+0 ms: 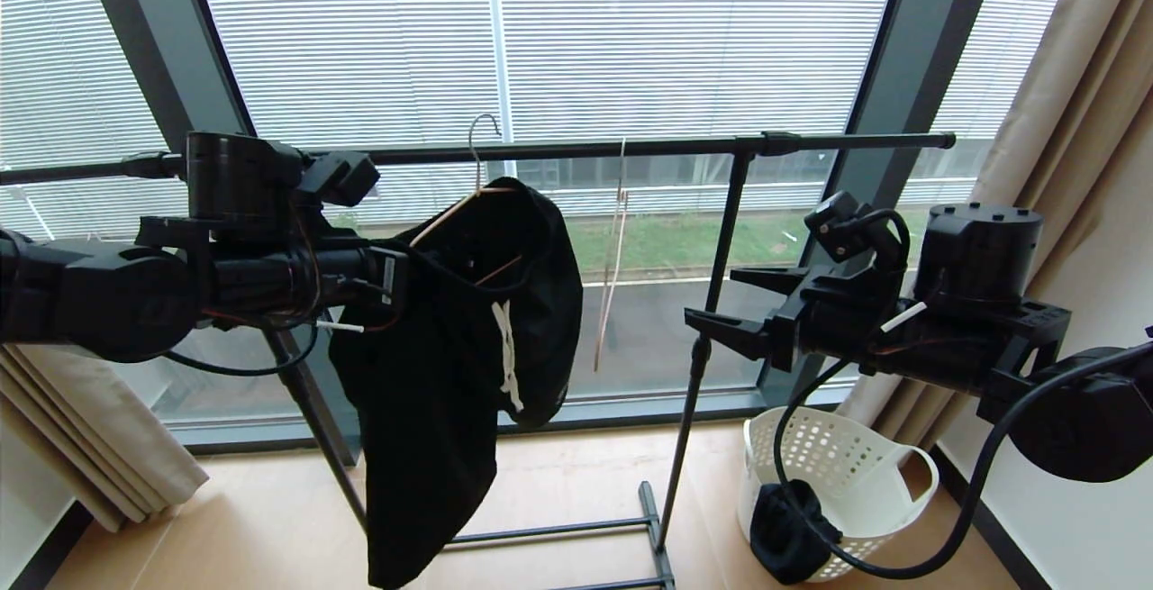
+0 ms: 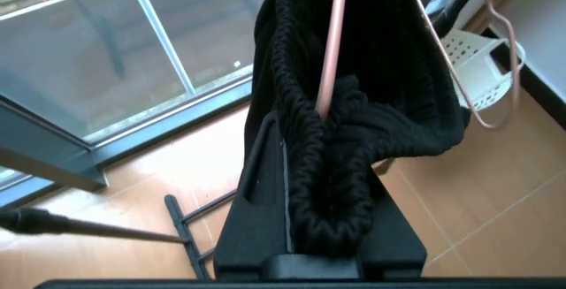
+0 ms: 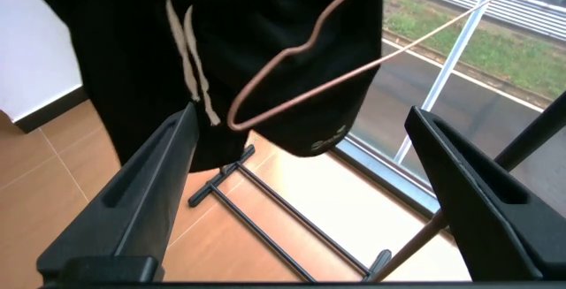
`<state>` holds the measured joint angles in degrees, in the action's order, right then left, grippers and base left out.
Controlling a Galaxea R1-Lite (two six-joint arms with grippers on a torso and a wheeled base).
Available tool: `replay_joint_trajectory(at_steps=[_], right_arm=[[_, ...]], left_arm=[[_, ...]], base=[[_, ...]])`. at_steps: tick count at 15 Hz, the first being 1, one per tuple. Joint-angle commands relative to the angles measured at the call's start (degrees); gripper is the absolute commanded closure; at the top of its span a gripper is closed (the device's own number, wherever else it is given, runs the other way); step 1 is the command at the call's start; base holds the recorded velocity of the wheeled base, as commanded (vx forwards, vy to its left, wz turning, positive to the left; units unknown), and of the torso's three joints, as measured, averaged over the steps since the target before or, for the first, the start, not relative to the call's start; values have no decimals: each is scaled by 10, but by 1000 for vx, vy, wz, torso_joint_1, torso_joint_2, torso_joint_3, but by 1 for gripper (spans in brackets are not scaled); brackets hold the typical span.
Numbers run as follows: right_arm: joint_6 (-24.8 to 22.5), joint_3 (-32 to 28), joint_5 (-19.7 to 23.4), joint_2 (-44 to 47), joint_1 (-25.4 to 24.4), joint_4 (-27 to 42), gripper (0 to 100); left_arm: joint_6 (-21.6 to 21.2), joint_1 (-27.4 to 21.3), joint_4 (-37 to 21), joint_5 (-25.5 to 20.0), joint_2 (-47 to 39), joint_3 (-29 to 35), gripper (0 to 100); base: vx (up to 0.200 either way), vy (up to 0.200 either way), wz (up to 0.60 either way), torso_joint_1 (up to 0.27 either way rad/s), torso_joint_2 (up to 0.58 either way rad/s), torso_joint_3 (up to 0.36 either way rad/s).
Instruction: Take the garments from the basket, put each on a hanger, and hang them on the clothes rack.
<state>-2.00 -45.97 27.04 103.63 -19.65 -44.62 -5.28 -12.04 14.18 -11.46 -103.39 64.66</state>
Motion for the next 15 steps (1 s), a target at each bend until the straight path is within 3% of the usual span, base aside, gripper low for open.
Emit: replay_joint_trajectory(at_steps=[1,5,15], right_arm=[[0,0,0,-1,0,0,0],[0,0,0,-1,0,0,0],[-1,0,0,3,0,0,0]], left_arm=[[14,-9,0,6,-34,38,100],[29,-30,0,47,-88,96,100],[53,-34,1,57,-134,121,100]], base=[[0,0,0,0,0,0],[0,0,0,0,0,0],[0,0,0,0,0,0]])
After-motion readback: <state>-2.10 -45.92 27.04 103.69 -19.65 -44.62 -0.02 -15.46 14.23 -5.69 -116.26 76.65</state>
